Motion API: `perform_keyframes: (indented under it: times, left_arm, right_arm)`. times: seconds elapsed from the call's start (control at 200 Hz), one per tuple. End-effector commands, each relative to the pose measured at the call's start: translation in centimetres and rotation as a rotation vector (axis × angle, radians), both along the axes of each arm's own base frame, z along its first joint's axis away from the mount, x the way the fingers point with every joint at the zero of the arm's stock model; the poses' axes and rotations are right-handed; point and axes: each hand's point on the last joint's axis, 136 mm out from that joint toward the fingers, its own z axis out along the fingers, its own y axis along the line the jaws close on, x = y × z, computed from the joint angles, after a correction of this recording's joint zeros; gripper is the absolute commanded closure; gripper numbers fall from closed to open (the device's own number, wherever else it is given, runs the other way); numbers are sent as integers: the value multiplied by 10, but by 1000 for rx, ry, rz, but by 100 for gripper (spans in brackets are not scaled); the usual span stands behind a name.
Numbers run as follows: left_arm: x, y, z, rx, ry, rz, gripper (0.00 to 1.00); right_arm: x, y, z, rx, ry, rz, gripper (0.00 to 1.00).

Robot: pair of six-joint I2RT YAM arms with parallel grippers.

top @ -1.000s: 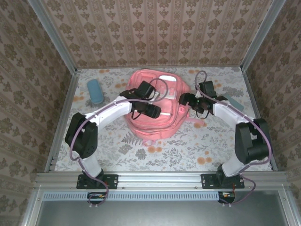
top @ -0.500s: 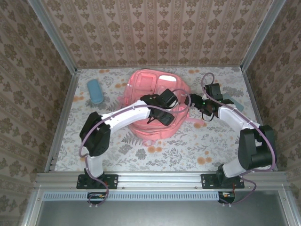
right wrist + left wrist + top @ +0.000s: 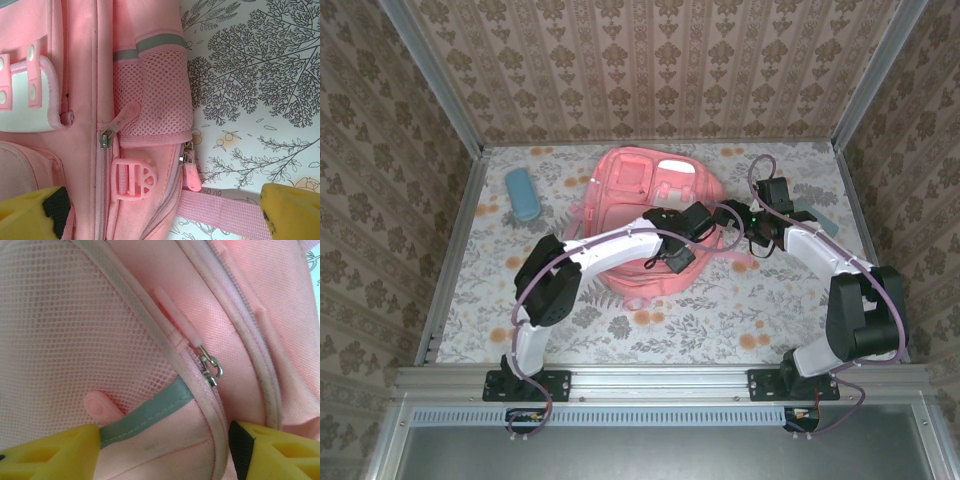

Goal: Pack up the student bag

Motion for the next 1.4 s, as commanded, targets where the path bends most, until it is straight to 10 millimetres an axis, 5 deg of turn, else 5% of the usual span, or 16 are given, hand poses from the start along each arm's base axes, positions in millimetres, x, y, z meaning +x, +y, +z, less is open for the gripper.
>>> perform_keyframes:
  times: [0.0, 0.22, 0.44, 0.775, 0.93, 1.395]
  left_arm:
    - [8, 6, -1, 66, -35, -6, 30]
    - [10, 6, 16, 40, -80, -22, 64]
    - [14, 11, 47, -19, -168, -25, 87]
    - [19, 33, 89, -106, -296, 9, 94]
    - [19, 44, 95, -150, -303, 33, 95]
    - [25, 45, 102, -184, -320, 51, 96]
  right_arm:
    - [-4, -1, 1, 7, 1, -3, 1]
    - [0, 3, 5, 15, -18, 31, 2]
    - [14, 39, 18, 150, -83, 202, 8]
    - [47, 77, 39, 297, -164, 397, 17]
    - [57, 83, 29, 323, -132, 431, 17]
    - [43, 118, 11, 438, -69, 688, 7]
